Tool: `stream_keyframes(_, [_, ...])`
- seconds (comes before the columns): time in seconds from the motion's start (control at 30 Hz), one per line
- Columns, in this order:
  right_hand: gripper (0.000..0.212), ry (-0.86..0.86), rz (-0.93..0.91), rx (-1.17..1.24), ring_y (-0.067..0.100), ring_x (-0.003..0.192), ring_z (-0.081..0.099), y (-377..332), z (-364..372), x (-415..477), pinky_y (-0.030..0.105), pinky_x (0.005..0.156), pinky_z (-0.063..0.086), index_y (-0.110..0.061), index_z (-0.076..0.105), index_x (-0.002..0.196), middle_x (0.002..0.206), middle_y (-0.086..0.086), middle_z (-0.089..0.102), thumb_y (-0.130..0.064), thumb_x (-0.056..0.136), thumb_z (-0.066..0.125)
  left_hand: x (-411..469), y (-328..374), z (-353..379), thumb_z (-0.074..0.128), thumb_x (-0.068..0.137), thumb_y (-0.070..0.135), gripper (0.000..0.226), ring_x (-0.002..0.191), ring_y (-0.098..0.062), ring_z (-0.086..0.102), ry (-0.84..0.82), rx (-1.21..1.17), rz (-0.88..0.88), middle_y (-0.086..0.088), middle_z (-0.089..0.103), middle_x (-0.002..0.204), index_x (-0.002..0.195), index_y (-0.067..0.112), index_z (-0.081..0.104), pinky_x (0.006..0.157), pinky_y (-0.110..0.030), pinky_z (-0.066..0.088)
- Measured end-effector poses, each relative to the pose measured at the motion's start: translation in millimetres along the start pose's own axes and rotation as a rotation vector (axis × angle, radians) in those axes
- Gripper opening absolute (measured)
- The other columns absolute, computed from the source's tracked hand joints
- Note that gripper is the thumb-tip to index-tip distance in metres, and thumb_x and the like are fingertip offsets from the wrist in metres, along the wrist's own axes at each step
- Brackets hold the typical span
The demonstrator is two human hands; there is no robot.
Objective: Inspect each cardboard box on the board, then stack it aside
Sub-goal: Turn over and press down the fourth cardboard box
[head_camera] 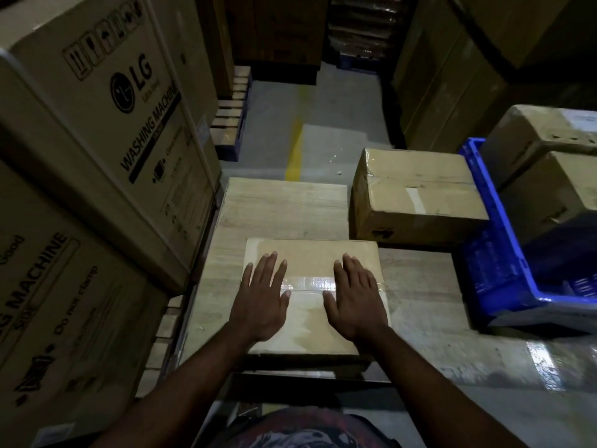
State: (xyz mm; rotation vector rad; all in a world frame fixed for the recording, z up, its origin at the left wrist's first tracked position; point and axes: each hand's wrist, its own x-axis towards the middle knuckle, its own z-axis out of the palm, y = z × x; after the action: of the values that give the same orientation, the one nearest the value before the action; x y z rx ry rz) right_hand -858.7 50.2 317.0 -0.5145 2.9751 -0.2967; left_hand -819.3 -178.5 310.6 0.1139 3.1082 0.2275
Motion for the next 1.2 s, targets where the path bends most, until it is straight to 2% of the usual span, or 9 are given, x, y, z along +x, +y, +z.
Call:
stream_keyframes(0.13, [0.047,0.142,-0.023,0.03,0.03,0.133,0.042,2.7,-12.3,16.0,0.043,0.109,0.033,-0.018,0.051,0.131,0.145,0.008,0.046,-0.048,0.097,0.04,13.3,-2.6,-9.8,0.023,0.098,0.052,0.063,0.148,-0.027,0.02,-0.022,0.002,-0.026,-0.007,0.021,0.162,0.154,0.022,0.029,0.118,-0.05,0.017])
stream_keyframes(0.2, [0.038,0.168,-0.001,0.056,0.03,0.123,0.045,6.4,-19.1,27.4,0.043,0.103,0.035,-0.02,0.05,0.122,0.134,0.005,0.046,-0.046,0.097,0.043,25.1,-6.7,-12.9,0.022,0.098,0.052,0.063,0.145,-0.029,0.023,-0.005,0.015,-0.059,-0.009,0.022,0.162,0.153,0.022,0.029,0.117,-0.05,0.017])
stream_keyframes(0.3, [0.067,0.043,0.109,0.032,0.032,0.152,0.013,16.5,-18.4,38.9,0.05,0.122,0.017,-0.018,0.027,0.154,0.165,0.012,0.014,-0.057,0.1,0.03,41.2,-16.0,-10.1,0.017,0.097,0.054,0.068,0.151,-0.031,0.011,0.004,-0.008,-0.114,-0.011,0.008,0.166,0.158,0.023,0.019,0.119,-0.052,0.01])
stream_keyframes(0.4, [0.078,-0.019,0.112,-0.023,0.024,0.154,-0.017,23.3,-11.4,42.3,0.051,0.125,0.001,-0.02,0.004,0.161,0.168,0.008,-0.013,-0.065,0.099,0.012,48.0,-22.6,-6.2,0.007,0.094,0.059,0.072,0.153,-0.027,-0.005,-0.043,-0.03,-0.133,-0.009,-0.004,0.167,0.159,0.029,0.004,0.121,-0.054,0.005])
stream_keyframes(0.73, [0.078,-0.018,0.12,-0.015,0.022,0.153,-0.021,24.2,-10.4,43.1,0.049,0.124,-0.003,-0.019,0.001,0.161,0.168,0.008,-0.016,-0.064,0.1,0.014,51.2,-23.5,-3.0,0.008,0.095,0.062,0.072,0.153,-0.027,-0.009,-0.061,-0.038,-0.128,-0.008,-0.004,0.167,0.159,0.029,0.002,0.121,-0.055,0.01])
stream_keyframes(0.87, [0.081,0.099,0.267,0.195,0.026,0.155,-0.006,18.1,-14.3,33.6,0.049,0.125,0.013,-0.017,0.004,0.16,0.169,0.008,-0.008,-0.055,0.099,0.041,41.4,-19.2,-5.3,0.03,0.097,0.062,0.077,0.153,-0.029,0.001,0.056,-0.135,-0.222,-0.011,0.001,0.167,0.159,0.021,0.011,0.119,-0.05,0.018])
stream_keyframes(0.97, [0.08,0.164,0.497,0.535,0.031,0.15,0.021,17.4,-19.2,21.5,0.047,0.119,0.028,-0.013,0.009,0.159,0.166,0.013,0.017,-0.04,0.099,0.053,30.8,-14.5,-7.6,0.045,0.095,0.061,0.084,0.147,-0.033,0.023,0.1,-0.332,-0.506,-0.014,0.018,0.163,0.157,0.013,0.015,0.111,-0.047,0.035])
stream_keyframes(1.07, [0.061,0.088,0.628,0.719,0.037,0.125,0.053,20.3,-28.7,14.4,0.038,0.096,0.044,-0.011,0.032,0.152,0.143,0.018,0.053,-0.035,0.101,0.054,29.9,-12.3,-18.7,0.044,0.092,0.068,0.077,0.113,-0.038,0.059,-0.005,-0.485,-0.725,-0.018,0.059,0.131,0.141,0.01,0.035,0.087,-0.045,0.053])
stream_keyframes(1.2, [0.046,0.042,0.635,0.844,0.027,0.102,0.056,26.6,-42.5,14.8,0.03,0.083,0.04,-0.01,0.05,0.14,0.132,0.015,0.061,-0.03,0.1,0.056,30.3,-6.1,-30.9,0.052,0.093,0.062,0.075,0.109,-0.041,0.061,-0.029,-0.616,-0.789,-0.023,0.059,0.127,0.139,0.005,0.037,0.084,-0.043,0.054])
